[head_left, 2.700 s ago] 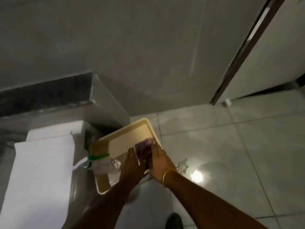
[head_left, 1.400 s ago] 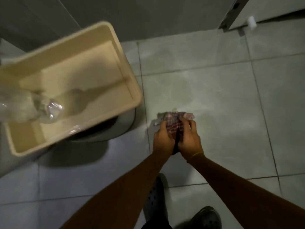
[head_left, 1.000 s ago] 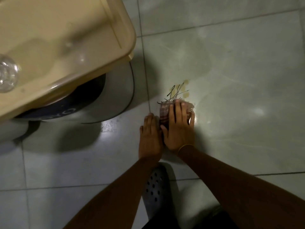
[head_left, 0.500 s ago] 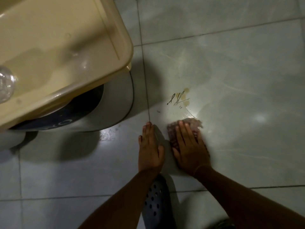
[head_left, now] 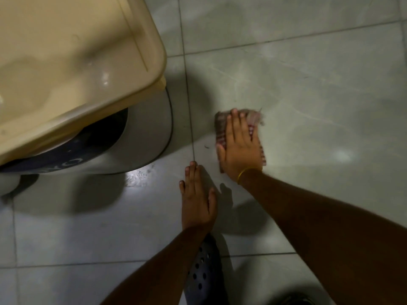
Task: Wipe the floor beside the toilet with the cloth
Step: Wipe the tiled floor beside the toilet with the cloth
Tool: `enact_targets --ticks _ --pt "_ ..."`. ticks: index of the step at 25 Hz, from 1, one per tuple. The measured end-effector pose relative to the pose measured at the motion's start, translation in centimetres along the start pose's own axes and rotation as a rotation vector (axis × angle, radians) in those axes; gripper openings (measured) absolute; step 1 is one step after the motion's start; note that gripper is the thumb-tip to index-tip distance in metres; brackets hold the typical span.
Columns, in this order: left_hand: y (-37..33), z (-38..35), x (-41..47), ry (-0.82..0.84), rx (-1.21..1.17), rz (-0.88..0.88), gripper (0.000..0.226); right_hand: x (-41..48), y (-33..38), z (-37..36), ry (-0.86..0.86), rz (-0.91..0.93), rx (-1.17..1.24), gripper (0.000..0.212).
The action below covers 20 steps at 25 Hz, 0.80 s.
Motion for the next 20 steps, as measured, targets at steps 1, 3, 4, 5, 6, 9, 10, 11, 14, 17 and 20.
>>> enact_targets --ticks 1,3,4,5,6,9,10,11,14,17,20 --pt "-0.1 0.0 0.0 0.0 -0.014 -0.001 0.073 -1.9 1.1 -1.3 0.013 0.04 -0.001 0.083" --pt "-0.1 0.1 0.0 0.006 -0.033 0.001 0.075 -7.5 2.0 -4.5 0.043 0.105 0.019 0.081" --pt "-0.1 0.1 0.0 0.011 -0.04 0.002 0.076 -10.7 1.7 -6.1 0.058 0.129 0.025 0.08" --pt "-0.1 0.1 0.0 0.012 -0.045 0.003 0.076 -13.6 0.9 -7.4 0.072 0.141 0.025 0.081" --pt "-0.1 0.1 0.0 0.007 -0.048 0.003 0.076 -15.9 -0.5 -8.3 0.095 0.134 0.025 0.083" --pt "-0.2 0.0 0.0 -0.002 -0.047 0.007 0.076 -16.0 -6.1 -7.5 0.123 -0.009 0.058 0.09" --pt "-0.2 0.0 -0.1 -0.002 -0.051 0.007 0.077 -13.9 -7.9 -6.2 0.11 -0.092 0.076 0.091" --pt "-0.3 -0.1 -0.1 -0.003 -0.055 0.005 0.077 -11.1 -9.4 -4.4 0.08 -0.19 0.102 0.092" --pt "-0.4 -0.1 -0.1 -0.011 -0.064 0.012 0.075 -1.5 -9.9 1.2 0.004 -0.345 0.16 0.092" --pt "-0.3 0.2 -0.1 -0.052 -0.121 0.001 0.072 3.6 -2.7 3.3 -0.023 -0.219 0.042 0.088" --pt "-0.5 0.3 0.0 -0.07 -0.152 0.009 0.07 1.0 4.4 0.7 -0.017 0.088 -0.052 0.083"
Point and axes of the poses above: each hand's wrist, its own x-axis towards the middle knuckle, its own z-axis out of the back of the hand, y = z × x, the point moved 9 cm from there along x, towards the middle knuckle, and after that the axes turned 13 degrees about y, right-handed, at the moved point
